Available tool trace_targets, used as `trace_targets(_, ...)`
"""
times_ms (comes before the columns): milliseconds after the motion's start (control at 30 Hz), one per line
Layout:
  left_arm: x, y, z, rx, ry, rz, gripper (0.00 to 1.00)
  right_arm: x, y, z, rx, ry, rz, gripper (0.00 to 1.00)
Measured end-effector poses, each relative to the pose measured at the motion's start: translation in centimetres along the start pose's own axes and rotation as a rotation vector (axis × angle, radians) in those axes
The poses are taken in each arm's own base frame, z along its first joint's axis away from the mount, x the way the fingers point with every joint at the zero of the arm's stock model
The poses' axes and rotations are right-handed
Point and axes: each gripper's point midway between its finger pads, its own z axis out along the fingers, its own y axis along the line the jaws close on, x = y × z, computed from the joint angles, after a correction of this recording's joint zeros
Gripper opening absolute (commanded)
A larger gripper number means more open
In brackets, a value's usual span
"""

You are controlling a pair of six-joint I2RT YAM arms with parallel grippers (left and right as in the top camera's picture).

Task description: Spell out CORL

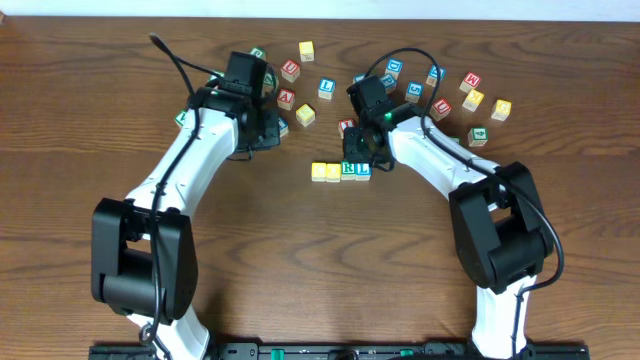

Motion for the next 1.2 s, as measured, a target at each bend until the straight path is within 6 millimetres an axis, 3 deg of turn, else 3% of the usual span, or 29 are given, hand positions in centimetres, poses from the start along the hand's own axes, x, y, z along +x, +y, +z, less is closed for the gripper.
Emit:
trace_targets(833, 0.0, 0.3, 0.0, -0.004, 0.002, -0.001, 0.13, 1.3, 0.6, 0.0, 0.01, 0.037, -0.022, 0.32)
trace_targets(1067, -0.3, 0.4, 0.0, -0.014, -0.011, 0.017, 0.13, 0.2, 0.7, -0.2, -0.001, 0.002, -0.018, 0.32)
trace_targets(1200, -0.9, 0.5, -0.8, -0.022, -0.027, 0.038, 0.14, -1.6, 0.2, -1.6, 0.001, -0.017, -0.011, 0.32)
